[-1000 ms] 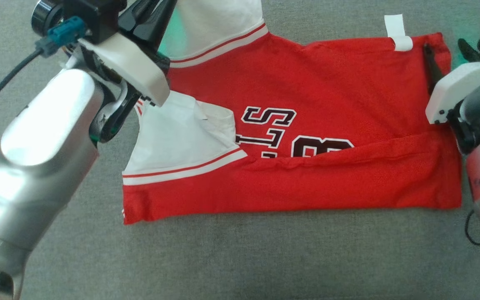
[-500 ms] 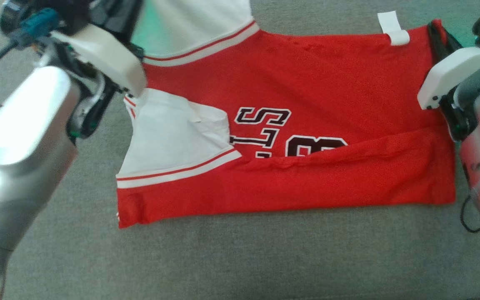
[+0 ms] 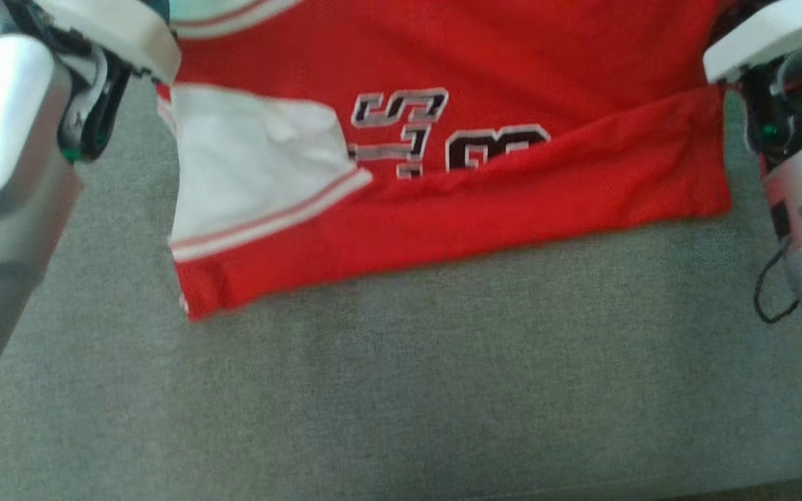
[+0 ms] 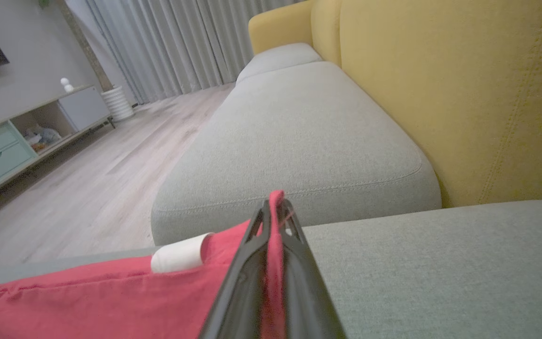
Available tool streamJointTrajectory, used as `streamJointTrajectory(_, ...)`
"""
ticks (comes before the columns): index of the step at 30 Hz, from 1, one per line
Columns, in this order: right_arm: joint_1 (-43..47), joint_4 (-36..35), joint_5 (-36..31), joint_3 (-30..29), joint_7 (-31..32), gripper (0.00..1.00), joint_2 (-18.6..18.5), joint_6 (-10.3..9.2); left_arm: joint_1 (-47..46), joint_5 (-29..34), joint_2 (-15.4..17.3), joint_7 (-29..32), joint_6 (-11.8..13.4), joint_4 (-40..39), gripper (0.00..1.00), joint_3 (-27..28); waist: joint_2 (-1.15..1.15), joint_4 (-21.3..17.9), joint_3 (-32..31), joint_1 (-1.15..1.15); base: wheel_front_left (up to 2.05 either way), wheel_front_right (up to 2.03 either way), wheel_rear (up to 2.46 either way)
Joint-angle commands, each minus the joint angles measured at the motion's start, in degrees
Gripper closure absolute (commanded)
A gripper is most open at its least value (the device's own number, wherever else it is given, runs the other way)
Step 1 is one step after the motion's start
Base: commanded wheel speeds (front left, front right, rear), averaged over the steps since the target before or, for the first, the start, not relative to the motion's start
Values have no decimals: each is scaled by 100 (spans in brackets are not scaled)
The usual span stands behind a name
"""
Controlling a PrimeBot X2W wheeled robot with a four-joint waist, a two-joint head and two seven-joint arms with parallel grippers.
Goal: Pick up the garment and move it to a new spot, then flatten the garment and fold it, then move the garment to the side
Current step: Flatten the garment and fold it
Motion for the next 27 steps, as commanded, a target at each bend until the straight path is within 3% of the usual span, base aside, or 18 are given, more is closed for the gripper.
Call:
streamJointTrajectory(1,-212,-188,105,28,-113,100,-30,-4,-389,77,150,-137,-36,6,100,261,0,-11,4,0,0,0,0)
streamJointTrajectory(5,-304,-65,273,149,-134,100,-28,-4,-555,112,-45,-507,-158,473,100,250,0,-2,-30,0,0,0,0)
streamJointTrajectory(12,-44,28,572,635,48,100,-259,-4,-310,-17,-187,-585,-471,833,100,43,0,170,-186,0,0,0,0)
streamJointTrajectory(19,422,88,867,1232,412,100,-767,-4,253,-284,15,-279,-658,472,100,-371,0,369,-462,0,0,0,0)
streamJointTrajectory(27,887,-64,1205,1819,766,100,-1261,-4,819,-510,581,577,-684,-471,100,-992,0,476,-765,0,0,0,0)
